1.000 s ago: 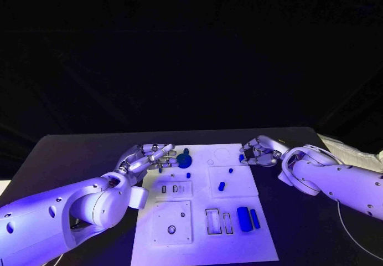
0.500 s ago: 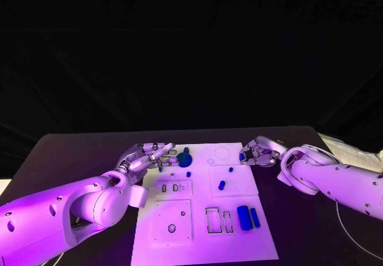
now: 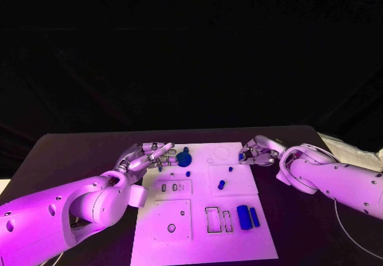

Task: Assemble the parts on the task board

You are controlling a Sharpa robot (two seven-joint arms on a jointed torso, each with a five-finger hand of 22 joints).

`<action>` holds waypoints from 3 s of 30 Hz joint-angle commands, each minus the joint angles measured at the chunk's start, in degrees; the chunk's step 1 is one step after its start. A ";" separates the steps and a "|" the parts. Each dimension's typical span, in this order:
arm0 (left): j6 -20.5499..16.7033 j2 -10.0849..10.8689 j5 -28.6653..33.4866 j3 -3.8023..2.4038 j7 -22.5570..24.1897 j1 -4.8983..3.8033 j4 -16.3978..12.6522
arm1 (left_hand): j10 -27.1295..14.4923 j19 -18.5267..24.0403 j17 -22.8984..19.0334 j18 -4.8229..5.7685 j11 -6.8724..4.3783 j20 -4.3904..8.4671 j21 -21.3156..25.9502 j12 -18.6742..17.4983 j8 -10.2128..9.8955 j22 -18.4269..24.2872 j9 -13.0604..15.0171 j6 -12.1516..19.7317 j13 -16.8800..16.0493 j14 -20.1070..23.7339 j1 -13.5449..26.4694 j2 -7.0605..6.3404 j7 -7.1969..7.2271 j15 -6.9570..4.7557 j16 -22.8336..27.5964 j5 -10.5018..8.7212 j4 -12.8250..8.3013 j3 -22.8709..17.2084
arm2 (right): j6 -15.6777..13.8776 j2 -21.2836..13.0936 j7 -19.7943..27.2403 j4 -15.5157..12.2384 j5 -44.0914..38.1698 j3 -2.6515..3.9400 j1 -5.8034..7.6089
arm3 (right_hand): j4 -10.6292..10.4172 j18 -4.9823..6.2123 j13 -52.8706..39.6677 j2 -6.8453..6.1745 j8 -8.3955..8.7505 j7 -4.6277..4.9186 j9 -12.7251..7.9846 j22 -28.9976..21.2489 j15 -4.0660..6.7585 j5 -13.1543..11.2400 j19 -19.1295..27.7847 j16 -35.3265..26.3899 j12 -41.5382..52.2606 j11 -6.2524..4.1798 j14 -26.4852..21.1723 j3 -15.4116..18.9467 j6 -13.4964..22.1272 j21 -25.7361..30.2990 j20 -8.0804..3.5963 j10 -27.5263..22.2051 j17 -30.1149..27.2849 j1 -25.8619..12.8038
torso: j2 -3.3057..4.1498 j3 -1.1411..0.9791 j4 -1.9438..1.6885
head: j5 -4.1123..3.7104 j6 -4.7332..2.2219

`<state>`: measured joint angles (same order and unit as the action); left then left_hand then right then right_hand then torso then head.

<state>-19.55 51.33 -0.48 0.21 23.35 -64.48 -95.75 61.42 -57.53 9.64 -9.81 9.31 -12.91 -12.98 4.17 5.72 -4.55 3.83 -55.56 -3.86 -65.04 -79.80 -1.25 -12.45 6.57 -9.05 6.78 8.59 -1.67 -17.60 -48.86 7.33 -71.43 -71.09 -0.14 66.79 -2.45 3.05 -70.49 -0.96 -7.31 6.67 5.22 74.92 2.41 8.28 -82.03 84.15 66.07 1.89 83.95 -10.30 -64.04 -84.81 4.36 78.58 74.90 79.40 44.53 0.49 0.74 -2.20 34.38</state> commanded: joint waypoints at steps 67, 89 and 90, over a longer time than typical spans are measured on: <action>0.95 -0.39 1.64 -0.01 0.73 0.05 2.87 | -0.08 -0.37 0.18 -0.73 0.24 0.06 0.27 -0.25 -0.35 0.14 -0.05 0.05 0.03 -0.32 -0.19 0.73 -0.30 0.03 0.51 -0.54 -0.64 -0.16 | 2.36 14.52 -20.85 -13.84 -21.18 -1.32 -4.79 | 0.25 -0.08 3.00 0.57 0.97 -1.20 0.38 2.02 0.71 0.60 0.96 -0.76 -4.77 -1.18 3.69 -1.17 -1.13 0.27 -1.03 -0.85 2.82 -2.36 | -1.93 1.64 -1.35 | 2.52 3.38; 1.17 -0.39 1.64 -0.01 0.55 0.05 2.92 | -0.08 -0.37 0.18 -0.73 0.24 0.06 0.27 -0.25 -0.35 0.14 -0.05 0.05 0.03 -0.32 -0.19 0.73 -0.30 0.03 0.51 -0.54 -0.64 -0.16 | 2.55 14.02 -21.01 -15.06 -21.06 -1.31 -4.90 | 0.08 -0.05 2.92 -0.09 1.14 -1.09 0.37 1.91 0.60 0.75 1.02 -0.88 -4.80 -1.07 3.67 -0.96 -1.24 0.35 -0.92 -0.72 2.70 -3.23 | -1.92 1.72 -1.39 | 2.38 3.44; 1.17 -0.39 1.64 -0.01 0.54 0.05 2.92 | -0.08 -0.37 0.18 -0.73 0.24 0.06 0.27 -0.25 -0.35 0.14 -0.05 0.05 0.03 -0.32 -0.19 0.73 -0.30 0.03 0.51 -0.54 -0.64 -0.16 | 2.28 14.02 -20.94 -15.13 -21.02 -1.31 -4.90 | 0.07 -0.06 2.87 -0.11 1.14 -1.09 0.38 1.95 0.59 0.76 1.00 -0.87 -4.74 -1.06 3.68 -0.96 -1.26 0.34 -0.91 -0.69 2.72 -3.26 | -1.92 1.73 -1.40 | 2.38 3.42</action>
<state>-19.50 51.03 1.00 0.23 23.44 -64.42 -92.72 61.42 -57.53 9.77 -9.81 9.31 -12.91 -12.99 4.17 5.72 -4.50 3.83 -55.56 -3.86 -65.04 -79.98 -0.98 -12.45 6.57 -8.82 6.39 8.29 -1.98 -17.14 -34.85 -12.80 -86.57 -91.68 -1.15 62.27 -2.12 3.05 -67.56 -0.86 -6.14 5.98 5.51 74.91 3.18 8.67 -81.34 83.56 61.55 0.69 84.13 -11.23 -64.41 -84.75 3.29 78.16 74.95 76.52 42.61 2.20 -0.62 0.19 37.87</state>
